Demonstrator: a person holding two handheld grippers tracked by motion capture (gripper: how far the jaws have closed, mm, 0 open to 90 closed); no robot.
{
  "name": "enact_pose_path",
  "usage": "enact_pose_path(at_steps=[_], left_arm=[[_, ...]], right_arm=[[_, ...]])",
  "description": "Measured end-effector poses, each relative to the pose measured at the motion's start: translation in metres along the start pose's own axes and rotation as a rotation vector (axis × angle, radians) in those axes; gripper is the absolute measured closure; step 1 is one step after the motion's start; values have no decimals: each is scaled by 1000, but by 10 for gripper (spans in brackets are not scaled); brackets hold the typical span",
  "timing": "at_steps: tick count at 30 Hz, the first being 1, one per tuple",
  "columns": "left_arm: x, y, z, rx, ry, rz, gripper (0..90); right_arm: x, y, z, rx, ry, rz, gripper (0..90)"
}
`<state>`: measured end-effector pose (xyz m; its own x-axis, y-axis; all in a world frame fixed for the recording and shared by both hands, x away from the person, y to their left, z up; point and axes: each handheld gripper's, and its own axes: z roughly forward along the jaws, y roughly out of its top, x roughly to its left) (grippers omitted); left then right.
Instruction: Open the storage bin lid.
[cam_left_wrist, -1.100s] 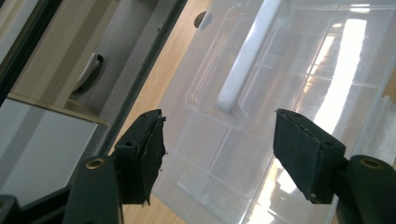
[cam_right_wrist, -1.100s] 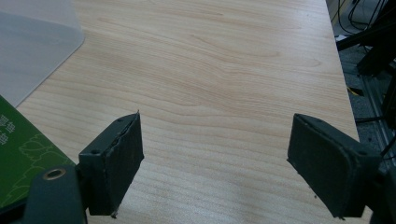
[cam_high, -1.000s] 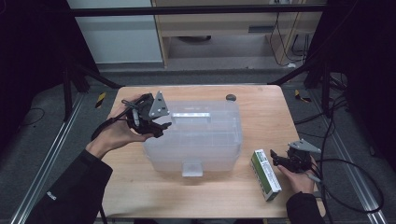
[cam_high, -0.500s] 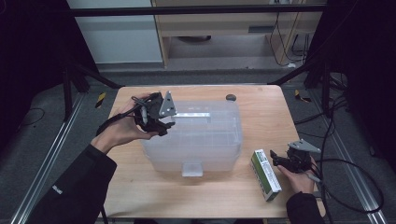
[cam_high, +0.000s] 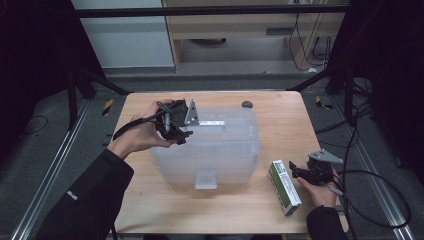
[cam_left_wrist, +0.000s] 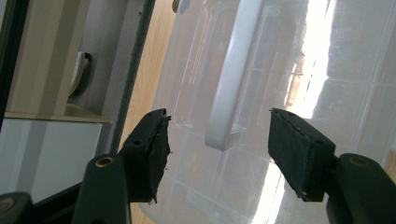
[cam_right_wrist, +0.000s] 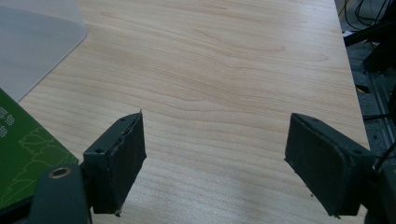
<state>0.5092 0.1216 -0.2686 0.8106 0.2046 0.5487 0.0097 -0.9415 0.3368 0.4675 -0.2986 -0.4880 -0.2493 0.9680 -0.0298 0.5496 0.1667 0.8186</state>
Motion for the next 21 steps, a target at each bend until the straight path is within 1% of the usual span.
enact_pose_path(at_steps=[3, 4, 7, 9, 10, 11, 12, 13, 14, 16, 17, 21], left_arm=[[0, 1, 3, 13, -1, 14, 383], [0, 3, 5, 24, 3, 30, 386], [-1, 4, 7, 31, 1, 35, 394], [-1, 5, 10, 39, 4, 46, 400], [-1, 6, 11, 37, 10, 55, 417], [-1, 6, 11, 40, 9, 55, 417], [-1, 7, 12, 40, 7, 63, 423], [-1, 7, 13, 42, 4, 60, 427], [-1, 8, 14, 48, 5, 73, 435], [-1, 9, 16, 58, 6, 79, 442], [-1, 9, 17, 65, 9, 89, 446], [-1, 11, 20, 73, 10, 106, 473]], right_arm=[[0, 0, 0, -1, 0, 0, 210], [0, 0, 0, -1, 0, 0, 212], [0, 0, 0, -1, 1, -2, 218], [0, 0, 0, -2, 3, -2, 224], [0, 0, 0, -3, 4, -5, 229], [0, 0, 0, -3, 4, -5, 229], [0, 0, 0, -4, 6, -2, 231], [0, 0, 0, -4, 5, -6, 233], [0, 0, 0, -4, 6, -5, 236], [0, 0, 0, -2, 8, -5, 240], [0, 0, 0, 0, 9, -3, 242], [0, 0, 0, 2, 13, -3, 249]])
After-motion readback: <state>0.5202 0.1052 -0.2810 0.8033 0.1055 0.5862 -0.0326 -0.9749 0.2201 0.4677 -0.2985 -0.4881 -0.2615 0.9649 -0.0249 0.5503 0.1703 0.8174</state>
